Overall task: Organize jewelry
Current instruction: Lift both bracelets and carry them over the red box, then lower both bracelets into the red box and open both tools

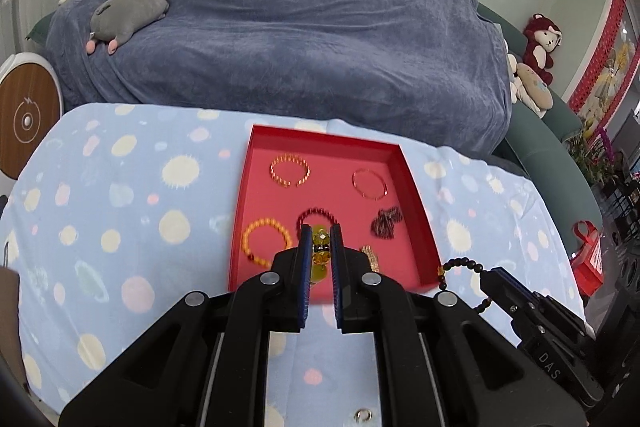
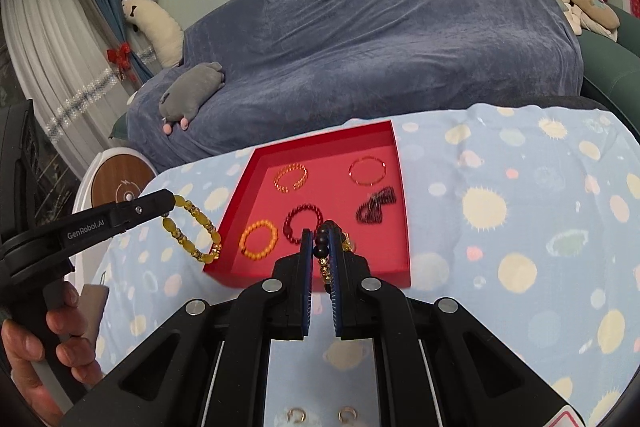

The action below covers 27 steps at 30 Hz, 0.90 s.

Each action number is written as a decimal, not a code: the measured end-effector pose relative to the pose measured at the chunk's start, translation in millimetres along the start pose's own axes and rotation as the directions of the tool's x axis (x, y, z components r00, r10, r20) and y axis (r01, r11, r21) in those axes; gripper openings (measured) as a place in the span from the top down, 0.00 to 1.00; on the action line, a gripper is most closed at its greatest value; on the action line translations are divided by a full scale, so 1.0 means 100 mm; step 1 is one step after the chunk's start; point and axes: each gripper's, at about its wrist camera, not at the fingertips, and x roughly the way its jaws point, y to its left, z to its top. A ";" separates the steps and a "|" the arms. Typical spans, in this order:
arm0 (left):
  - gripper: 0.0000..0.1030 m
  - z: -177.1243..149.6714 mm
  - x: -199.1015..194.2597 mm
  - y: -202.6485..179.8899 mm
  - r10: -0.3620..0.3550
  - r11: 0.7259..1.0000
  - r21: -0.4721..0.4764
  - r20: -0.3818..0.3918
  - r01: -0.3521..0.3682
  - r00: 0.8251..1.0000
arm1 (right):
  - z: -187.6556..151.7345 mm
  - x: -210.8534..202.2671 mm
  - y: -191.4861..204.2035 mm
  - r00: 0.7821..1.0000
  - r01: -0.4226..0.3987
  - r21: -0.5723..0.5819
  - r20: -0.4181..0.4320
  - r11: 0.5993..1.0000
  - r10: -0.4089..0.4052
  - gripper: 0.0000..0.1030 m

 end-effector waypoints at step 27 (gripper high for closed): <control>0.91 0.43 1.10 0.22 0.036 0.998 -0.052 -0.073 -0.040 0.997 | 0.43 1.12 -0.08 0.998 0.030 -0.033 -0.055 0.999 -0.032 0.93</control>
